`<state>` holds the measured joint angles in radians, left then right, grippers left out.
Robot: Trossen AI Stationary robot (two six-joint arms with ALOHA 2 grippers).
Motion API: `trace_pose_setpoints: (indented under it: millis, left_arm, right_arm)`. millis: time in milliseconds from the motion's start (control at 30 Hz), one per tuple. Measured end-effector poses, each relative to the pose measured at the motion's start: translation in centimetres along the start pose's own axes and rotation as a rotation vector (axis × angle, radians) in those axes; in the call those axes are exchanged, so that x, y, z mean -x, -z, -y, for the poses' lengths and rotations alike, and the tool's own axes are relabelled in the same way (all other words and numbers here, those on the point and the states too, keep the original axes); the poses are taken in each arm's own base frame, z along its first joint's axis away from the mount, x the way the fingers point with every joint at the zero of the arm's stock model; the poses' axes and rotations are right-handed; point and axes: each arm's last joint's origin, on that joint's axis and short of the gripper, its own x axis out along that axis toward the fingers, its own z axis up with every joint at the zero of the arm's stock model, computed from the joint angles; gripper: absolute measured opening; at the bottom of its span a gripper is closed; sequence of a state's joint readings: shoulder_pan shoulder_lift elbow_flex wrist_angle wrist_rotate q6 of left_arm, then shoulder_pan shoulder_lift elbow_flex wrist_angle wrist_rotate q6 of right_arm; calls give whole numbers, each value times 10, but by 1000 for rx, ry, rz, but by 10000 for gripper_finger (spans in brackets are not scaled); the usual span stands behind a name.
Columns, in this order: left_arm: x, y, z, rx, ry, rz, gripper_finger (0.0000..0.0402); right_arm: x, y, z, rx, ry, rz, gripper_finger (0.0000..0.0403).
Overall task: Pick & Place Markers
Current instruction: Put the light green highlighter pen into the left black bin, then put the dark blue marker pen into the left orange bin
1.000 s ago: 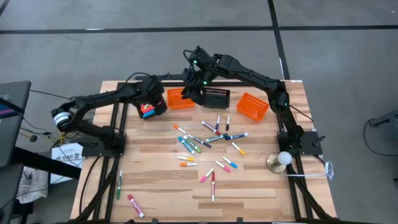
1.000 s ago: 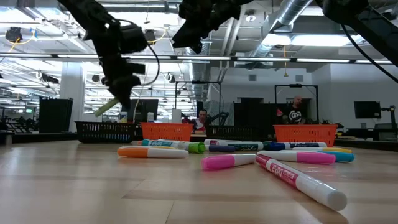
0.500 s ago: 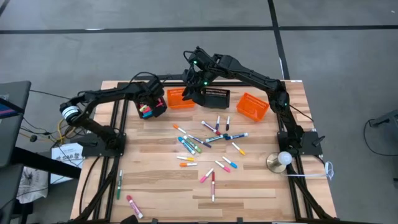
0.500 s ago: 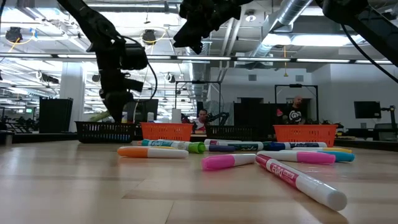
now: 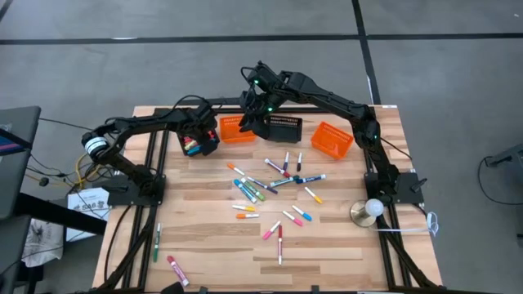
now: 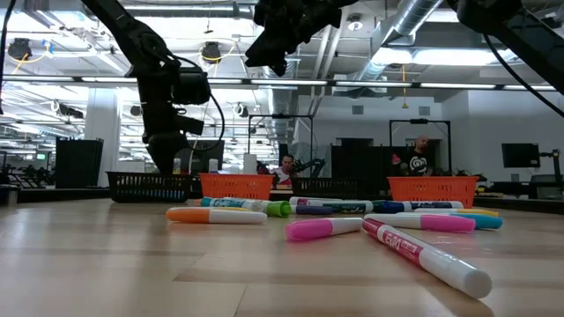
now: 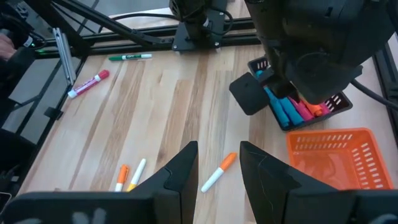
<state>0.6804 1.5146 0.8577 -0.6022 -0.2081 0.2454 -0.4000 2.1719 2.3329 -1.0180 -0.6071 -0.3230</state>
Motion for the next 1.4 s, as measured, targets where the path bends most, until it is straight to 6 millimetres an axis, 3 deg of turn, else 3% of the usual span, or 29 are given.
trace_pose_setpoints:
  millis: [300,400,500,633,800,933,1133,1400]
  left_arm:
    - [1,0,0,0,23,10,135]
    - [11,0,-1,29,15,46,159]
    - [35,-1,-5,43,-5,135,182]
    - [89,2,-13,94,-47,355,201]
    - [156,32,-14,217,-31,655,207]
    - [193,58,-8,260,106,851,203]
    - [219,82,5,239,266,989,193]
    - [232,95,20,139,391,1054,178]
  right_arm:
    - [0,1,0,-3,-1,-5,107]
    - [1,2,0,-9,-4,-20,107]
    - [3,10,1,-15,-14,-73,107]
    - [10,25,1,-78,-54,-197,107]
    - [15,43,-13,-135,-154,-379,107]
    - [10,41,-25,-164,-238,-376,107]
    - [-6,32,-59,-114,-262,-421,107]
    - [-29,28,-99,-105,-153,-546,107]
